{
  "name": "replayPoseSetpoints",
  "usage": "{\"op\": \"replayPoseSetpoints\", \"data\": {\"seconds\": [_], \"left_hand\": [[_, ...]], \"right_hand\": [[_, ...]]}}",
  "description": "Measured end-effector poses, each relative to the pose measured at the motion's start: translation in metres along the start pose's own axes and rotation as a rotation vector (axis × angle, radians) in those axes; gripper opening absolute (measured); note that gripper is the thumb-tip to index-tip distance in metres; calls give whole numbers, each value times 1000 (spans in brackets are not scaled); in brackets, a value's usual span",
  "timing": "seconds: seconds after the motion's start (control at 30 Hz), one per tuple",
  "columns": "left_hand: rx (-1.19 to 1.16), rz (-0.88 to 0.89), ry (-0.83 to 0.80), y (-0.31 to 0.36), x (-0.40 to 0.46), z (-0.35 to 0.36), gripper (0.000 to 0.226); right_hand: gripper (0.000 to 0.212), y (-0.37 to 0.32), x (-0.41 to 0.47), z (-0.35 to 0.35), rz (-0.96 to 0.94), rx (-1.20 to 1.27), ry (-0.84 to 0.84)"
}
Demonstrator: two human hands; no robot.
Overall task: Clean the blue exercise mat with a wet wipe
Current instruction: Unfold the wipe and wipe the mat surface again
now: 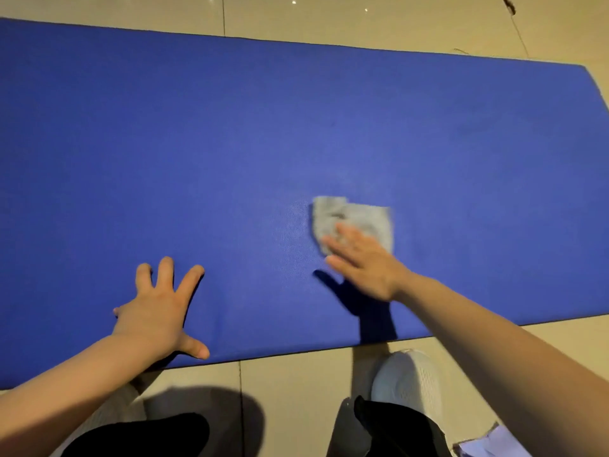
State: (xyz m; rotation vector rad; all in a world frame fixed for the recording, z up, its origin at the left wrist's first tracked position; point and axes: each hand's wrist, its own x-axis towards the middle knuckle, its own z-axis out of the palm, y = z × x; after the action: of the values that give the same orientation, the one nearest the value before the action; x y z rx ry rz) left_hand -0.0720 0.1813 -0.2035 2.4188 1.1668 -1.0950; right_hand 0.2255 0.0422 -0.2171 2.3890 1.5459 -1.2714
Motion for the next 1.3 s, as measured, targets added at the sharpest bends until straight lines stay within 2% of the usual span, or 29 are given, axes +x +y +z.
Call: {"op": "replayPoseSetpoints", "data": {"seconds": [0.07,0.13,0.23,0.43,0.5,0.57,0.63,0.7,0.8,0.9,0.97,1.03,1.17,1.23,1.3], "left_hand": [[6,-5,-9,0,1,-1,136],[10,-7,-13,0,3,-3,136],[12,-26,-50,4,5,-11,137],[34,-36,-74,6,5,-11,134],[50,-31,-52,6,6,-13,124],[21,10,21,6,8,-21,114],[-2,113,153,6,17,-27,111],[-4,195,272,6,31,-33,109],[51,152,132,-4,52,-34,108],[80,155,24,-11,64,-34,107],[82,163,1,-9,67,-34,106],[108,146,-32,-6,69,-34,105],[22,204,107,-12,79,-20,109],[3,218,118,-14,80,-16,110],[-71,247,179,-17,82,-10,97]], "right_hand": [[66,40,-5,-19,204,79,113],[72,55,-9,-24,350,89,120],[81,30,1,-17,409,23,100],[78,-72,28,12,-179,-342,-91],[78,-81,30,23,-304,-413,-108],[85,-61,35,19,-341,-451,-61],[90,-24,35,4,-240,-407,36],[83,19,30,-13,-11,-288,142],[72,56,20,-36,311,-127,168],[75,35,32,-32,415,-30,204],[81,9,48,-26,347,-74,203],[85,-17,57,-22,179,-148,138],[95,-66,61,5,-237,-371,-24],[96,-66,66,10,-368,-406,-42],[94,-43,75,-4,-401,-416,-7]]}}
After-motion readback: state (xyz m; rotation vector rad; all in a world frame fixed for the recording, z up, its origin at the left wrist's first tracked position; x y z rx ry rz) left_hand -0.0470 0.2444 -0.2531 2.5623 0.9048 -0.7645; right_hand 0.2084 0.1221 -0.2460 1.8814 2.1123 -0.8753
